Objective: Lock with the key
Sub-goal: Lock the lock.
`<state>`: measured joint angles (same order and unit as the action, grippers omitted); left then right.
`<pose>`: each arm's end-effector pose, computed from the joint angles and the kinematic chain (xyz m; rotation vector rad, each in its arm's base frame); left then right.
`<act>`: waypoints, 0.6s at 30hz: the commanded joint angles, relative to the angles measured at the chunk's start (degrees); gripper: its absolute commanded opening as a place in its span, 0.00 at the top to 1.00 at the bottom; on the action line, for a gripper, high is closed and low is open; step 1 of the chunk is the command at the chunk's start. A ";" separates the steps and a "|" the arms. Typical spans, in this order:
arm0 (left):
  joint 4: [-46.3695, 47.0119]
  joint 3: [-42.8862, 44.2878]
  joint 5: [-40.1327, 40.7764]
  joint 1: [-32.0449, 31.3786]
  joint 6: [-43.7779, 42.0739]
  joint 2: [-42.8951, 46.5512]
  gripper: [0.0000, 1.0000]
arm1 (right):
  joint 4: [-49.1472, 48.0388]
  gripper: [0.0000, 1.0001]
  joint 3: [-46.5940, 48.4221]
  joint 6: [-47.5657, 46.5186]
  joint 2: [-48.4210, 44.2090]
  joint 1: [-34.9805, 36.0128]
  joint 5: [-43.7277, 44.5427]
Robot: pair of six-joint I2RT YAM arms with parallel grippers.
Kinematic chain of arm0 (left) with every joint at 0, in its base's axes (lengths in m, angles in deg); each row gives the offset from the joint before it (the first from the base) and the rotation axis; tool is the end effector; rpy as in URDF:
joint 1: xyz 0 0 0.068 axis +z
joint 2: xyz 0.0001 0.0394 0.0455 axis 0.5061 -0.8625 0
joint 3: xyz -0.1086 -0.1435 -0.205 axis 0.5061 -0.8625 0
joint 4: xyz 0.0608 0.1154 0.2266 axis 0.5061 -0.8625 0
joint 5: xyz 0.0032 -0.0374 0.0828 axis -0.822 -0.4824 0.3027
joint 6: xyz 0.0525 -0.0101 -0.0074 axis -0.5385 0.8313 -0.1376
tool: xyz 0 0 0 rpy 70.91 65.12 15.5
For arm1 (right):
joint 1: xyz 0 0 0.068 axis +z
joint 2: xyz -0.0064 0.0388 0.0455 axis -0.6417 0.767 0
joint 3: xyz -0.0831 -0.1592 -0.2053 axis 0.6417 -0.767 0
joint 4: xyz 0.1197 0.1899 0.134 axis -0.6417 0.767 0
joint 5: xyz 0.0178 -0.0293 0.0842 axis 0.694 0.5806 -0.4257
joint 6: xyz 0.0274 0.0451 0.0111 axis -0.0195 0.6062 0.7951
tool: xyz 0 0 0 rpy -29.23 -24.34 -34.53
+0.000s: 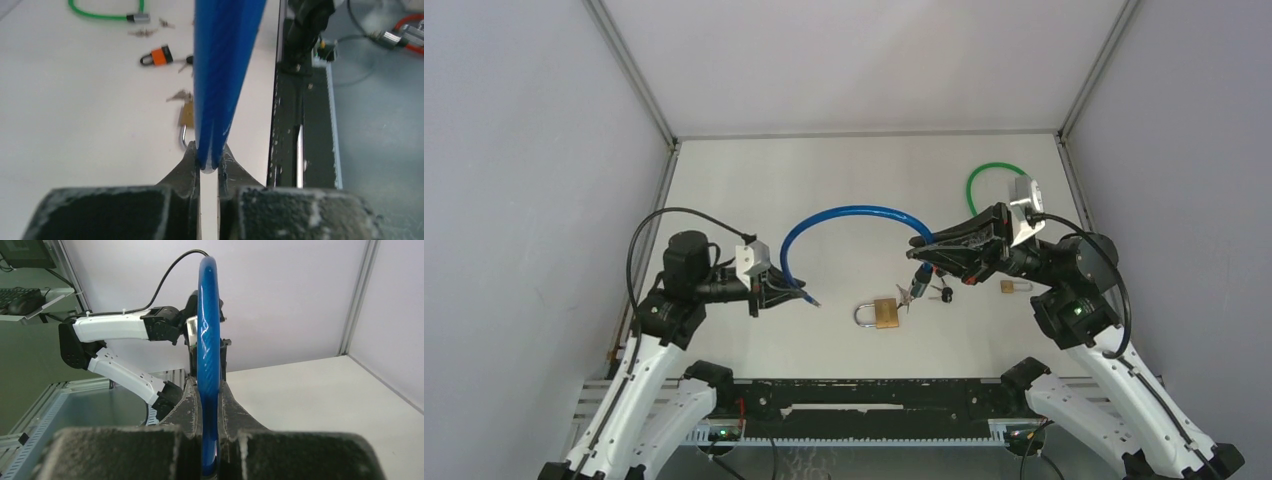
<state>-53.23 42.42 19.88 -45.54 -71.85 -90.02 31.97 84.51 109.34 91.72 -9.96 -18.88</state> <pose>0.1240 -0.0661 0.3075 1.2034 1.4941 -1.0025 0.1056 0.0912 0.4341 -0.8645 1.0716 1.2310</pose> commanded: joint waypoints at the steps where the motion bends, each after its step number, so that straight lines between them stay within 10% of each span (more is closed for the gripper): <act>1: 29.07 0.33 1.76 -4.48 28.06 4.14 1.00 | -10.92 1.00 -1.46 3.11 -0.64 -0.31 1.06; 8: 52.73 14.77 22.04 -23.30 43.80 0.37 1.00 | -27.79 1.00 -6.32 8.80 2.19 3.76 16.47; 18: 62.74 18.93 24.41 -34.97 37.47 -7.71 1.00 | -34.17 1.00 -7.01 3.34 2.42 15.10 31.44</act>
<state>2.88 59.12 41.41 -78.92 -34.96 -95.42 4.01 77.60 114.59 95.37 4.36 4.69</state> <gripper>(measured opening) 0.102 0.066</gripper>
